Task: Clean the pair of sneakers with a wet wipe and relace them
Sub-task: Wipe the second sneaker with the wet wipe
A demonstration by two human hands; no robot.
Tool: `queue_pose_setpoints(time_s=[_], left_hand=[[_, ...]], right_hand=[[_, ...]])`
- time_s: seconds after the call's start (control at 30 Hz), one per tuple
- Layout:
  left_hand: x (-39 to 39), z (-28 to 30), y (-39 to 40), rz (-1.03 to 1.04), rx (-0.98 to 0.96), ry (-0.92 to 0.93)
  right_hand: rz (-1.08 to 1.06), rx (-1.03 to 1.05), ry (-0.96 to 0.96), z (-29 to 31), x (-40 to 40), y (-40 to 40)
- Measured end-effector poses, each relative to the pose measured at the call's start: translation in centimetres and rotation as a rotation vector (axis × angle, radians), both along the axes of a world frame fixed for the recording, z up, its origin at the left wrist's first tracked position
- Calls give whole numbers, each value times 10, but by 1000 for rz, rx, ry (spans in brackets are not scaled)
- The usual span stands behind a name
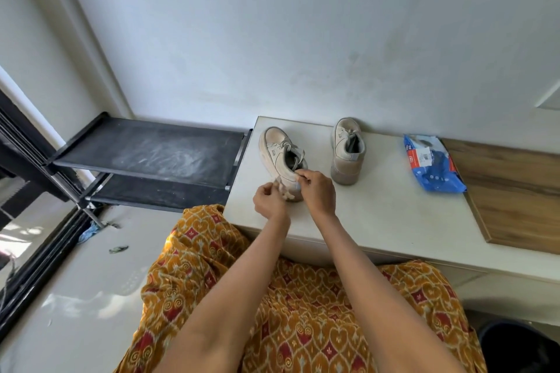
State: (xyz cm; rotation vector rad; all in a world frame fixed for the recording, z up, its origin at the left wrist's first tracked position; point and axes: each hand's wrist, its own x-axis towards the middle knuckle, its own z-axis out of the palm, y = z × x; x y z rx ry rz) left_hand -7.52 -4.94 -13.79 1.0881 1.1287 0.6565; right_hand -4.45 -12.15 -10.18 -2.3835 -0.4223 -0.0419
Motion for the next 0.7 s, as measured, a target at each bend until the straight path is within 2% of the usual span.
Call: queue_pose_setpoints(time_s=[0.07, 0.3, 0.43, 0.5, 0.7], left_hand=[[7, 6, 13, -14, 8, 0], [6, 15, -9, -323, 469, -43], [14, 12, -7, -204, 318, -27], [22, 13, 9, -136, 283, -11], [58, 25, 7, -259, 469, -16]], right_hand=[[9, 3, 5, 0, -1, 2], [46, -99, -26, 9, 19, -12], [-14, -225, -79, 17, 38, -29], [-77, -215, -72, 18, 43, -33], [-117, -39, -50, 4, 32, -20]])
